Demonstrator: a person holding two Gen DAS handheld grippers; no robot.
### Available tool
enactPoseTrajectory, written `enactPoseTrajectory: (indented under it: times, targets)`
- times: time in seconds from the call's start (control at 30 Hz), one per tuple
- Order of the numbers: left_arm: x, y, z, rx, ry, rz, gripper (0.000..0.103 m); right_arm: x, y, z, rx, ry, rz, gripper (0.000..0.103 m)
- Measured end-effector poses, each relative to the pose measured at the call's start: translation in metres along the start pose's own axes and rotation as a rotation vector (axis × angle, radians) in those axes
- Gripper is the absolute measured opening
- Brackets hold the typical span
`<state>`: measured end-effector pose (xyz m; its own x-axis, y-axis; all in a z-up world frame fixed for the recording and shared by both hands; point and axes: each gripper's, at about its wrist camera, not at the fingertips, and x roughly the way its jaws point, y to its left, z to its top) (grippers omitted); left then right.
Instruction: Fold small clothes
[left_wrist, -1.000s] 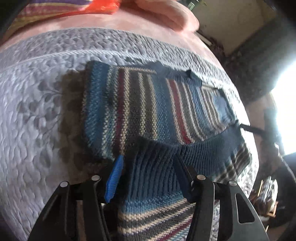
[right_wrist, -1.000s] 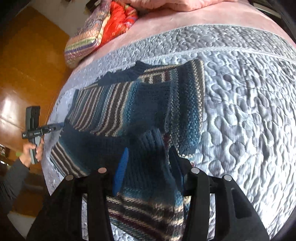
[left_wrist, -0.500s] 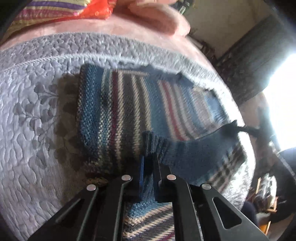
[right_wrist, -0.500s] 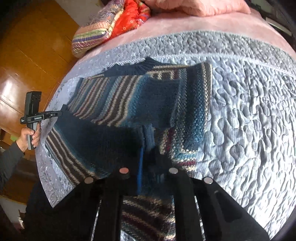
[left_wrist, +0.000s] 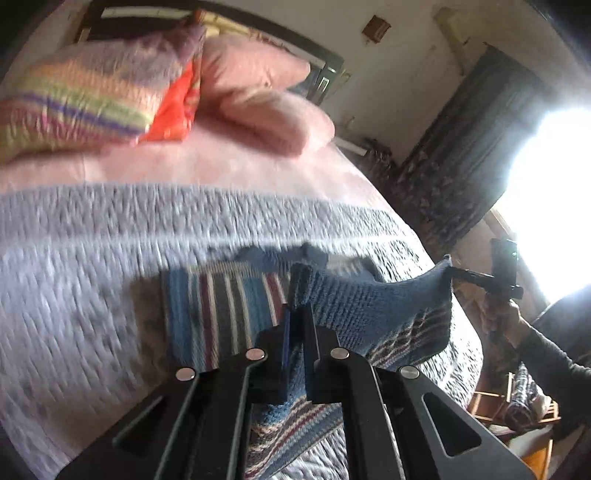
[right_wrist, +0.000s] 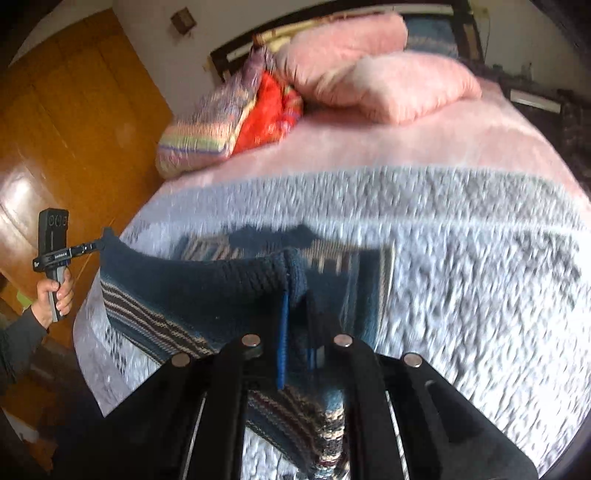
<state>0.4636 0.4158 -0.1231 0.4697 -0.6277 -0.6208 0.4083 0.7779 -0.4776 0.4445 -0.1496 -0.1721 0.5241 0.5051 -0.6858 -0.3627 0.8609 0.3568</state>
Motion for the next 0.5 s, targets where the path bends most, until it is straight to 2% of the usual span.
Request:
enactPoseTrajectory:
  times: [0.17,0.3,0.37,0.5]
  targets:
    - [0.017,0.012,0.050,0.004,-0.011,0.047,0.005,0.013,-0.007,0.048,0.010,-0.019,-0.040,0.007]
    - [0.043,0.033,0.084,-0.030,-0.014,0.086,0.005,0.035,-0.020,0.081,0.043,-0.028,-0.070,0.007]
    - [0.059,0.043,0.094,-0.047,-0.004,0.110,0.005,0.054,-0.027,0.096,0.054,-0.018,-0.088,0.007]
    - [0.100,0.065,0.107,-0.083,0.041,0.168,0.005,0.096,-0.039,0.105,0.062,0.013,-0.141,0.007]
